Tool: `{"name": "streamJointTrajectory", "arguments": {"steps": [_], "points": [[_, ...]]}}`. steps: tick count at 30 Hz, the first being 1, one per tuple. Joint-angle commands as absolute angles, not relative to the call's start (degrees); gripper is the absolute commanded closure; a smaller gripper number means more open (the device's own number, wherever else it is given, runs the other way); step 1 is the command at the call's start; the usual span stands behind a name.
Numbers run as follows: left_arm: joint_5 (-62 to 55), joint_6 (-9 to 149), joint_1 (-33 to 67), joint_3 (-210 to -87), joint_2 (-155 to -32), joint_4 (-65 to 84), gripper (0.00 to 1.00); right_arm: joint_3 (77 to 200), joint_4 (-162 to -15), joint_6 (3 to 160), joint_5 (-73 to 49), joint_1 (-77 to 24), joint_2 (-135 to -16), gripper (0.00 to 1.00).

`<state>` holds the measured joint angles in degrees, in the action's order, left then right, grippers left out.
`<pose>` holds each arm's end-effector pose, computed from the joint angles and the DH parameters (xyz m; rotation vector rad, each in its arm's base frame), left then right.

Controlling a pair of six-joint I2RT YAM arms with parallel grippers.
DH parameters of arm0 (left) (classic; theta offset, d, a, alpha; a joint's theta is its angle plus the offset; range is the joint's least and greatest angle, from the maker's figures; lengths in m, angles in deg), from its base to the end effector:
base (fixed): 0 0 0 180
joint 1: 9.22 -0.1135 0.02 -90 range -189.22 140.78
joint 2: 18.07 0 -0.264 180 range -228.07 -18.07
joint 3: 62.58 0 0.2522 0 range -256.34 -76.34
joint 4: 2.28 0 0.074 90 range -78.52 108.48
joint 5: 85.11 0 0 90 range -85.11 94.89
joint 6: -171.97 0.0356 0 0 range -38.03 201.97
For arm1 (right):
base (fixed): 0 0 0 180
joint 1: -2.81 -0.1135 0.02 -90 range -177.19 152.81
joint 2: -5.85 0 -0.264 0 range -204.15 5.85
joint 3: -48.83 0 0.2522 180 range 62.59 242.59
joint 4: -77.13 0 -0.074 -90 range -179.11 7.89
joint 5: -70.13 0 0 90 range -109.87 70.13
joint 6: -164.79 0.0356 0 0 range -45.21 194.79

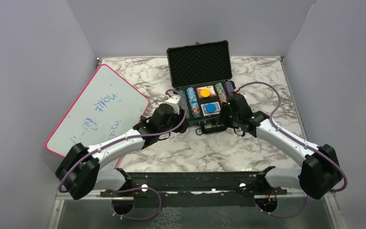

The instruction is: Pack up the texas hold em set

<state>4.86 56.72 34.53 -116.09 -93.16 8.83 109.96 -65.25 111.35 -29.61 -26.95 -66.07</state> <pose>0.2014 -0.1928 0.2167 0.3580 2.1960 -0.6892 0.2272 0.1229 0.2357 0.2221 2.4161 0.3308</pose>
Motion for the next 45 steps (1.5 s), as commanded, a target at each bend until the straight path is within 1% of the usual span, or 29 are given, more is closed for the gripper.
{"name": "streamJointTrajectory", "arguments": {"steps": [1, 7, 10, 13, 15, 19, 21, 28, 34, 37, 40, 43, 45], "points": [[17.35, 56.4, 34.65, -116.97, -82.29, 8.49, 0.47, 112.28, -62.43, 113.84, -31.46, -34.67, -68.38, 0.43], [29.76, 58.12, 34.42, -120.31, -72.12, 11.31, 0.41, 120.49, -61.28, 112.16, -37.33, -45.02, -79.75, 0.41], [32.55, 59.37, 34.33, -121.91, -69.55, 12.0, 0.39, 124.15, -62.71, 107.79, -36.85, -47.16, -85.88, 0.41], [32.9, 59.96, 34.27, -123.26, -69.01, 13.13, 0.38, 127.16, -64.25, 102.63, -36.71, -48.72, -91.43, 0.42], [32.6, 60.17, 34.28, -123.69, -69.24, 13.7, 0.38, 128.94, -64.72, 100.5, -37.38, -49.46, -94.59, 0.46], [32.11, 59.9, 34.26, -123.39, -69.85, 14.13, 0.38, 130.62, -65.27, 98.93, -41.06, -49.66, -98.47, 0.59], [31.89, 59.76, 34.24, -123.07, -70.01, 14.24, 0.38, 130.64, -65.62, 98.7, -43.47, -49.67, -99.35, 0.61], [31.75, 60.09, 34.19, -122.66, -71.09, 13.97, 0.38, 127.72, -73.19, 93.96, -47.33, -49.67, -101.2, 0.63], [31.48, 60.35, 34.16, -122.49, -71.76, 13.89, 0.38, 123.7, -81.53, 89.58, -46.86, -49.43, -100.73, 0.63], [31.23, 60.39, 34.16, -122.24, -71.94, 13.94, 0.38, 120.78, -85.47, 88.0, -46.76, -49.21, -100.64, 0.65], [31.12, 60.35, 34.18, -122.05, -72.0, 13.89, 0.38, 118.1, -87.19, 87.69, -47.02, -48.78, -100.79, 0.72], [31.07, 60.36, 34.17, -121.92, -72.09, 14.0, 0.38, 116.47, -86.21, 88.8, -46.48, -48.15, -100.84, 0.8], [30.94, 60.35, 34.17, -121.93, -72.12, 14.0, 0.38, 115.14, -84.72, 90.0, -45.89, -48.0, -99.98, 0.84]]}}
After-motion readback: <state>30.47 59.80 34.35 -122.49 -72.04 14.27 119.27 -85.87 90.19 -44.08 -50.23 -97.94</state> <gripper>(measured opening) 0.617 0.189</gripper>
